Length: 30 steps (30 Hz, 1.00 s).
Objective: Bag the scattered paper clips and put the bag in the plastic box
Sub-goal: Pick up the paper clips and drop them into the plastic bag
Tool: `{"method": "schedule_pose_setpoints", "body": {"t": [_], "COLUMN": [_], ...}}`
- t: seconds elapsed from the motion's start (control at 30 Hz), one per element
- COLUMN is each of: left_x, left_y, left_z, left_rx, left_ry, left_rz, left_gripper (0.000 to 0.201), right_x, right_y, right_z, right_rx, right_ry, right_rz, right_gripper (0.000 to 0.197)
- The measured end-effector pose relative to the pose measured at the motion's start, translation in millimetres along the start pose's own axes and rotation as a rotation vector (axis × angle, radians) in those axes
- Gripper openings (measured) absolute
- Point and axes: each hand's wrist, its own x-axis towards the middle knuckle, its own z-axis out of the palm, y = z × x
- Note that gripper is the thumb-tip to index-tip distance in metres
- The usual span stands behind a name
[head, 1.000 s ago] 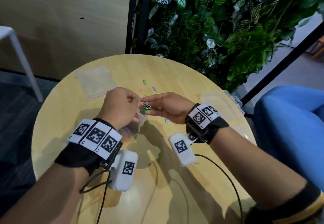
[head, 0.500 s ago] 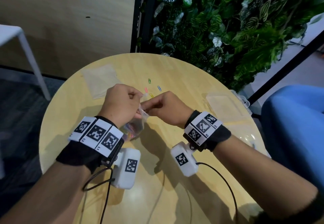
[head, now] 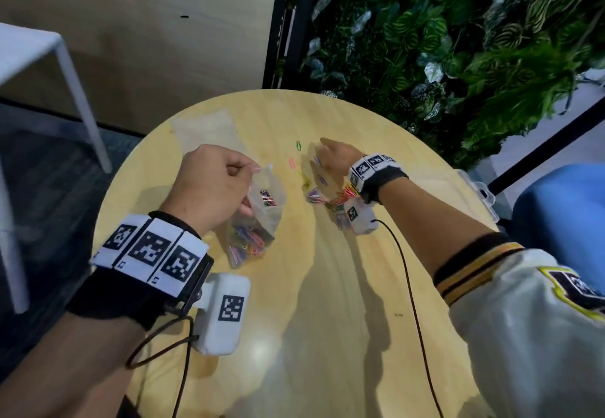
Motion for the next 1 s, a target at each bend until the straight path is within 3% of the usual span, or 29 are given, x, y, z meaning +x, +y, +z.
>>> {"method": "schedule_pose_setpoints", "body": {"t": [0.1, 0.2, 0.33, 0.47, 0.57, 0.67, 0.73, 0.83, 1.0], "left_x": [1.9, 3.0, -0.1, -5.1, -6.9, -8.4, -9.4, -12.6, -18.5], "left_y": [-0.4, 1.4, 6.7, 10.0, 11.2, 11.8, 12.9, 15.4, 18.7], "left_z": [2.1, 8.0, 14.3, 14.5, 14.7, 15.7, 17.9, 23.5, 38.9], "left_rx": [-0.002, 0.008, 0.050, 0.100, 0.129, 0.146, 0.148, 0.154, 0.176], "left_ry": [-0.012, -0.028, -0.053, -0.039, -0.040, -0.046, -0.052, -0.063, -0.107], "left_rz": [-0.006, -0.011, 0.000, 0.011, 0.006, 0.004, 0.009, 0.011, 0.029], "left_gripper": [0.021, 0.023, 0.020, 0.017, 0.014, 0.015, 0.017, 0.017, 0.021], "right_x": [10.7, 6.5, -16.6, -53.7, -76.8, -96.4, -109.9, -125.5, -143.1], "right_y": [-18.7, -38.8, -35.7, -6.4, 9.2, 21.3, 24.6, 26.4, 47.6], "right_z": [5.2, 13.8, 30.4, 40.3, 44.2, 51.2, 52.4, 43.6, 31.7], "right_rx": [-0.108, -0.122, -0.328, -0.456, -0.480, -0.446, -0.379, -0.300, 0.162], "right_ry": [-0.041, -0.097, -0.154, -0.157, -0.147, -0.020, 0.056, 0.082, 0.278], "right_rz": [-0.064, -0.232, -0.421, -0.395, -0.390, -0.421, -0.380, -0.243, 0.021], "right_gripper": [0.053, 0.055, 0.054, 0.059, 0.050, 0.034, 0.023, 0.022, 0.013]}}
